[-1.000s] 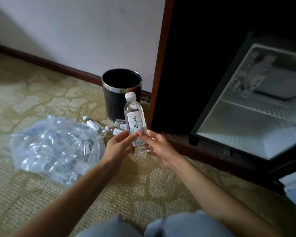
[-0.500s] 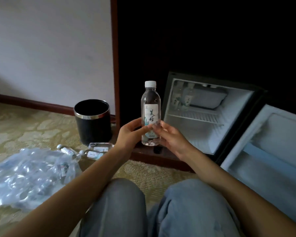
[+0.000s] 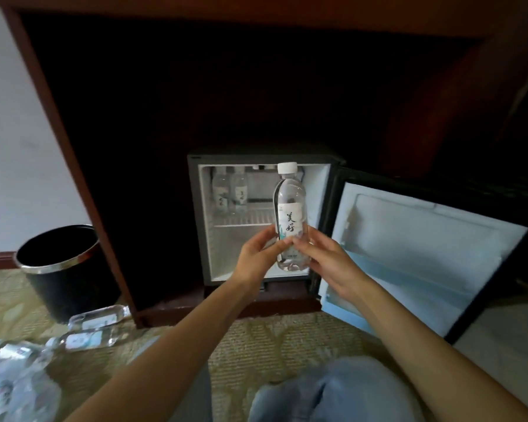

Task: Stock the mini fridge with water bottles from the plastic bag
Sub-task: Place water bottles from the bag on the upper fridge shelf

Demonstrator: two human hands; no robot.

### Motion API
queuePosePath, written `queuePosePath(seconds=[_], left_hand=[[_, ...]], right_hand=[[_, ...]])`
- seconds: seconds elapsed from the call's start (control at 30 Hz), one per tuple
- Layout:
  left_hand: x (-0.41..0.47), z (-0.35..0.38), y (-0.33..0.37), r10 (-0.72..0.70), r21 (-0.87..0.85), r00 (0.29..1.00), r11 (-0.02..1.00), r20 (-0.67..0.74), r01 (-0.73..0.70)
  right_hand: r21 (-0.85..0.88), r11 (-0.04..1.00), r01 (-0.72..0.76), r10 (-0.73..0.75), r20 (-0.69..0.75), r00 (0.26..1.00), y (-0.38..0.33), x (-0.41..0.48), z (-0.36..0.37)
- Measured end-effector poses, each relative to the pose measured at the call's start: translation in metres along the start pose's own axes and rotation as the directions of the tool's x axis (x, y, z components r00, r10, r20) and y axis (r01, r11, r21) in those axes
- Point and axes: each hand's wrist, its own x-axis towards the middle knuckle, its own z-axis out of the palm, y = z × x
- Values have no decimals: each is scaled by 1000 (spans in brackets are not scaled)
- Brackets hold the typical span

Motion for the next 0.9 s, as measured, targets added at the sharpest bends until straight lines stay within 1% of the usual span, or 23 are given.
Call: queuePosePath(seconds=[0.07, 0.17, 0.23, 0.33, 0.43, 0.5, 0.57, 0.67, 0.73, 0.8, 0.9], left_hand=[[5, 7, -11, -16, -17, 1000, 1000, 23, 16], [10, 9, -25, -29, -8, 997, 1000, 78, 30], [12, 6, -28, -37, 18, 996, 999, 76, 36], [20, -2, -17, -32, 60, 999, 998, 11, 31], [34, -9, 9, -43, 199, 998, 979, -39, 49], [40, -15, 22, -40, 257, 998, 965, -50, 51], [43, -25, 29, -27, 291, 999, 956, -42, 38], [37, -46, 21, -58, 320, 997, 945, -45, 69], [32, -56, 6, -80, 293, 995, 951, -66, 96], [31, -59, -10, -116, 269, 992, 955, -52, 126], [39, -59, -25, -174, 267, 984, 947, -31, 176]], right_hand=[[-13, 1000, -4, 4, -17, 1000, 5, -4, -12], [-82, 996, -30, 29, -18, 999, 9, -3, -26], [-70, 995, -64, 64, 1, 998, 12, 3, -29], [-16, 998, -65, 66, 53, 996, 11, 18, -18], [136, 990, -48, 42, 45, 998, 10, 38, -5], [201, 979, -27, 20, 37, 999, 7, 50, 4], [211, 977, -22, 12, 47, 999, 7, 57, 11], [138, 989, -51, 43, 64, 997, 15, 57, 24], [59, 996, -64, 62, 30, 998, 24, 54, 30], [0, 998, -67, 67, -10, 998, 33, 53, 27], [-28, 995, -94, 93, -40, 995, 45, 55, 20]])
